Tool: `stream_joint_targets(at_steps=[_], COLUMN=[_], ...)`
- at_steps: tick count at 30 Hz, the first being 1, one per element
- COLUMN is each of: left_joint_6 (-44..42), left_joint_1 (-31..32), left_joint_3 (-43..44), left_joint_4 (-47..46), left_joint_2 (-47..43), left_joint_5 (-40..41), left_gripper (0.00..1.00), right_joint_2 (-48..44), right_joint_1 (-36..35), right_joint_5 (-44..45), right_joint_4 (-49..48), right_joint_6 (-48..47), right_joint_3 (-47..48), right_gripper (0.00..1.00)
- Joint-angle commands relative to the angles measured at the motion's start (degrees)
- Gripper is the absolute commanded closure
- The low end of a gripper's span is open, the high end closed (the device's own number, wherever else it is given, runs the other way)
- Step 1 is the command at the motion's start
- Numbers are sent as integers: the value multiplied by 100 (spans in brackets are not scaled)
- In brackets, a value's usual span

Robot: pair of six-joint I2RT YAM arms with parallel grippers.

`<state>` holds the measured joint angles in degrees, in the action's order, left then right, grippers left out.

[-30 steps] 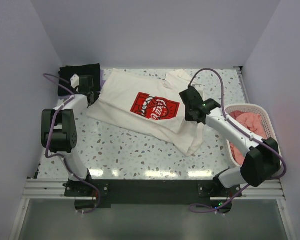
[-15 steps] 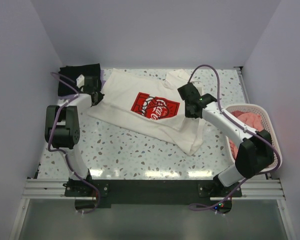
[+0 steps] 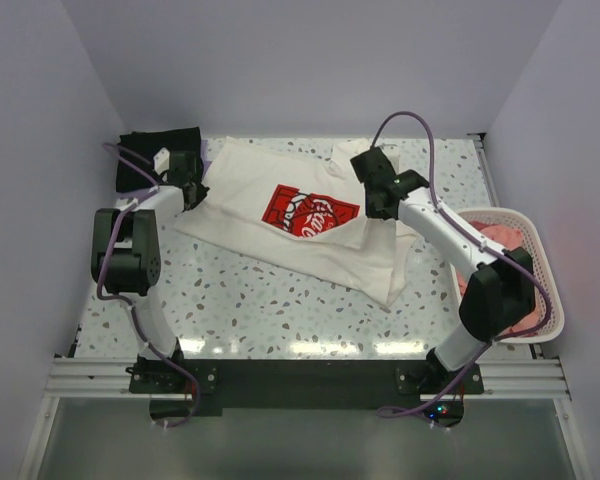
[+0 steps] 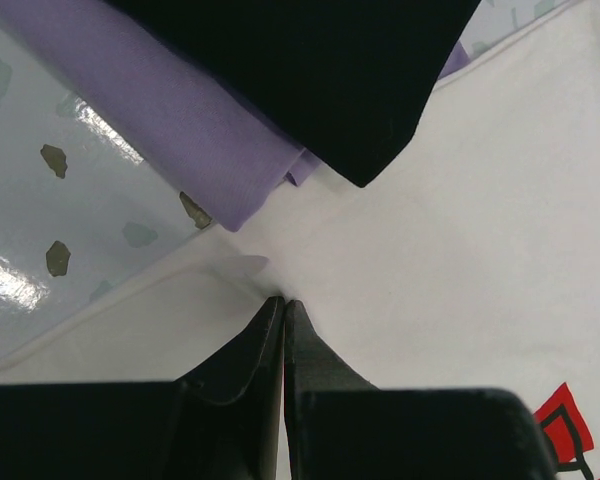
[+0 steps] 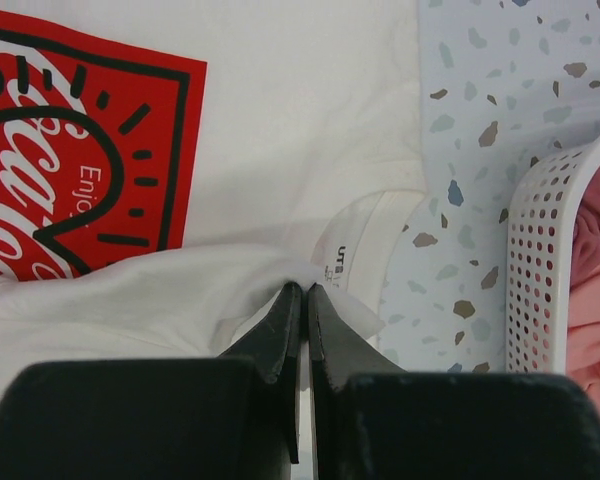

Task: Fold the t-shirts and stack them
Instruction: Fold the tshirt

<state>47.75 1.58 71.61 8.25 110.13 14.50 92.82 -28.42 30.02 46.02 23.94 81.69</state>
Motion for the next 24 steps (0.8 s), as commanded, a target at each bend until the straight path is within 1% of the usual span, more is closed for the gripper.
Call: stream_joint_targets(at_steps=[1, 6, 11, 16, 24], left_joint_6=[-81, -37, -20, -2, -28], left_joint_1=[17, 17, 9, 9, 0], left_joint_3=[169, 142, 81, 37, 54], left_joint_4=[-140, -104, -104, -87, -113], left_joint_2=[27, -61, -158, -220, -246], left_joint_5=[44, 131, 193, 211, 281], left_gripper=[93, 95, 96, 98, 98], right_joint_2=[114, 97, -62, -159, -167], right_joint_1=[30, 21, 56, 118, 188], right_joint_5=[293, 531, 584, 540, 479], right_joint_4=[170, 171, 100, 47, -5], right_joint_6=[-197, -197, -197, -197, -188], right_joint_3=[277, 216, -30, -232, -320], right_gripper=[100, 100, 100, 100, 100])
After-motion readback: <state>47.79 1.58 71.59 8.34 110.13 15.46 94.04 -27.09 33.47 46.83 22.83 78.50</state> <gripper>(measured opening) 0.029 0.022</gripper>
